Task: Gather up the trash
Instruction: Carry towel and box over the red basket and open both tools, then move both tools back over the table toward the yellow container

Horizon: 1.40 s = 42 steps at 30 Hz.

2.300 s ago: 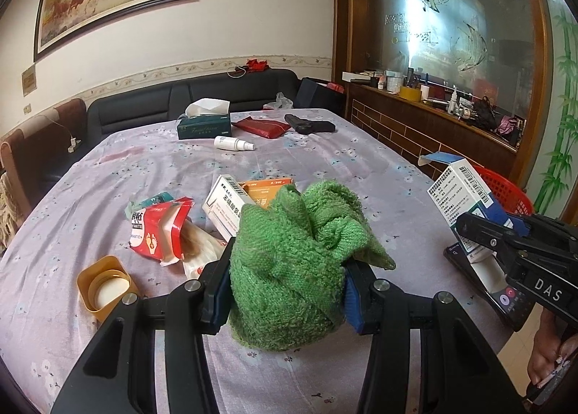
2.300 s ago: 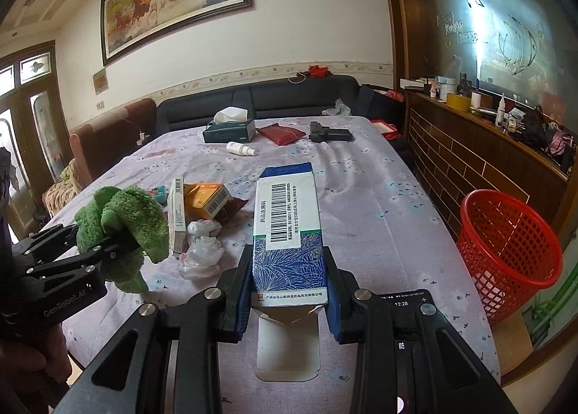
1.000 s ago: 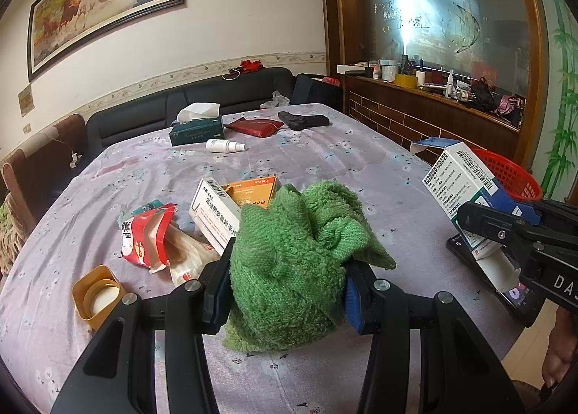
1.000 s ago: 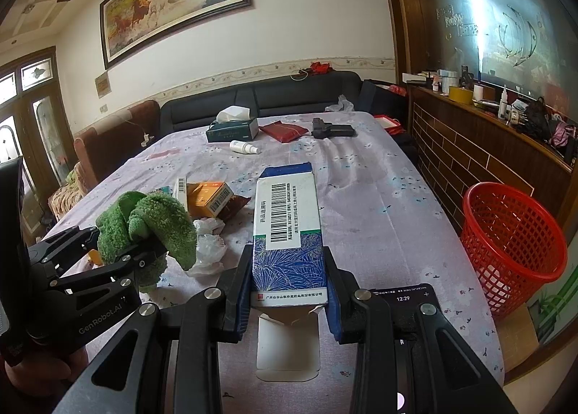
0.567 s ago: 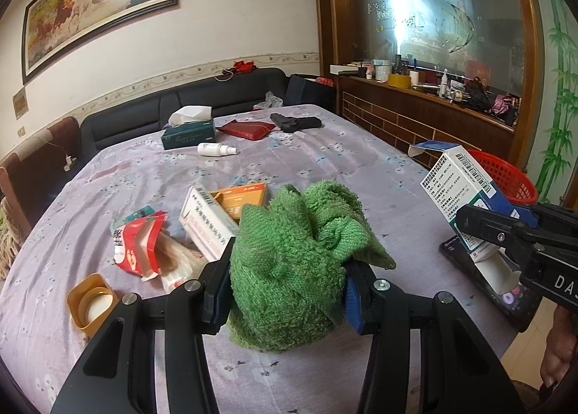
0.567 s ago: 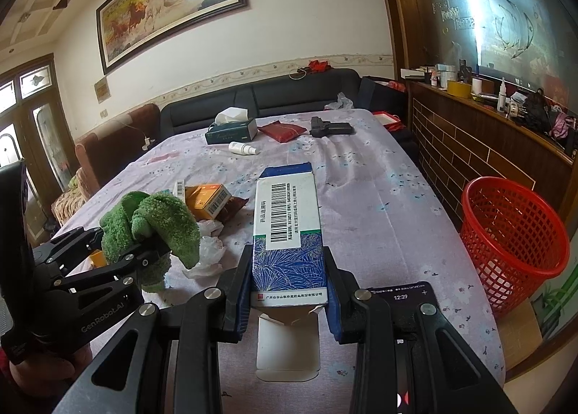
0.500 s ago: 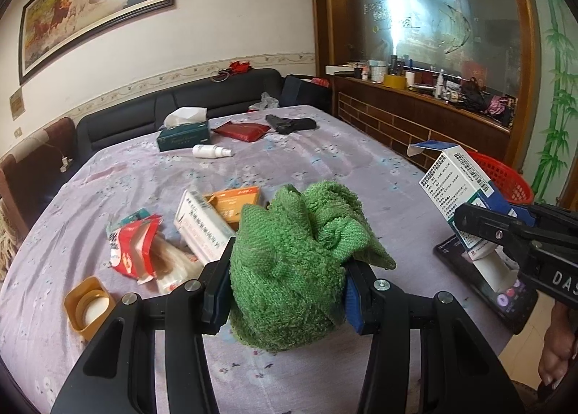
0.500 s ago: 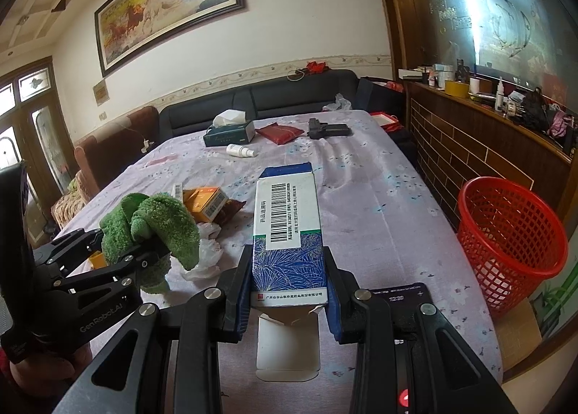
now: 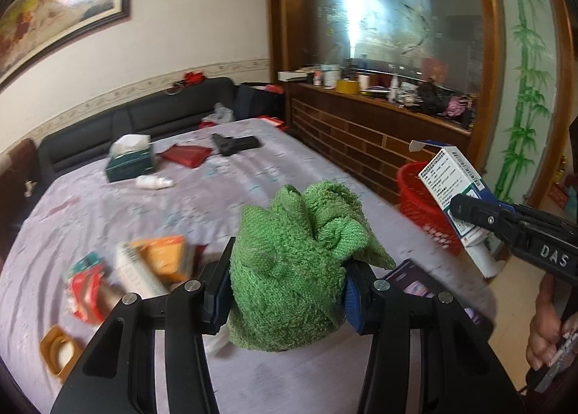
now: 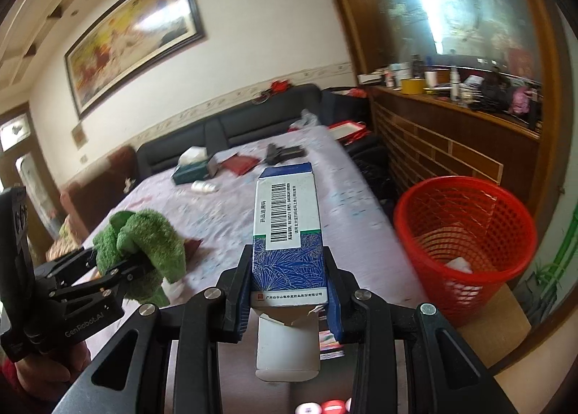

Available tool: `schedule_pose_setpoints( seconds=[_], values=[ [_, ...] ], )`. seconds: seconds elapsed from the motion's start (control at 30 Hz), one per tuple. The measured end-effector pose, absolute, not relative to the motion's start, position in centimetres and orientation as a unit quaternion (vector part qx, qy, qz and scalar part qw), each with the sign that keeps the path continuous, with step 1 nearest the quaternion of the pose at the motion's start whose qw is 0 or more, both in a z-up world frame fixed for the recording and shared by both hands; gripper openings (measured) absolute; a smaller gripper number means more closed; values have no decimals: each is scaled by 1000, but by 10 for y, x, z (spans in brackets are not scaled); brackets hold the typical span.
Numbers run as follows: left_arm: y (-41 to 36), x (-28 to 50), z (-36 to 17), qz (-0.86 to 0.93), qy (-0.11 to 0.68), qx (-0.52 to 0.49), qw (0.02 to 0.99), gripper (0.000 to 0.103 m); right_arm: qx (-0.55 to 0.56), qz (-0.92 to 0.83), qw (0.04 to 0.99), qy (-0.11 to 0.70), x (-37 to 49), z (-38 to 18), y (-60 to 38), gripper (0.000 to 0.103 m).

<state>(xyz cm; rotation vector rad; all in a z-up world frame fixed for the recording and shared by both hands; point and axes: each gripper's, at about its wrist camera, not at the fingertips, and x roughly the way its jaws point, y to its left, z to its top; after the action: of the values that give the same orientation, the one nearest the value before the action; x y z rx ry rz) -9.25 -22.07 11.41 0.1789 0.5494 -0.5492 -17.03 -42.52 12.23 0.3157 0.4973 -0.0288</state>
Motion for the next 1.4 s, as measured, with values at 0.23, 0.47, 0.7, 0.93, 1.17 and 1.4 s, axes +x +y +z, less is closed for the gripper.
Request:
schedule_pose_setpoints(
  seconds=[0.23,0.47,0.7,0.93,1.17,1.4],
  values=[
    [-283,-80,125,-329,281,99,896,48,197,-72,951,225,-188,129,-498,36],
    [-367,-61,123,-394,314,102,858,48,239,-103,941,217,-192,124,-559,36],
    [-446,-47,117,-425,323,102,840,48,268,-126,930,217,-176,116,-610,36],
    [-475,-25,115,-430,323,44,842,84,290,-140,918,231,-147,97,-645,45],
    [-453,-32,126,-425,313,31,849,87,305,-140,914,227,-164,92,-645,53],
    [-403,-62,135,-405,288,55,866,87,288,-106,926,221,-192,111,-606,54]
  ],
)
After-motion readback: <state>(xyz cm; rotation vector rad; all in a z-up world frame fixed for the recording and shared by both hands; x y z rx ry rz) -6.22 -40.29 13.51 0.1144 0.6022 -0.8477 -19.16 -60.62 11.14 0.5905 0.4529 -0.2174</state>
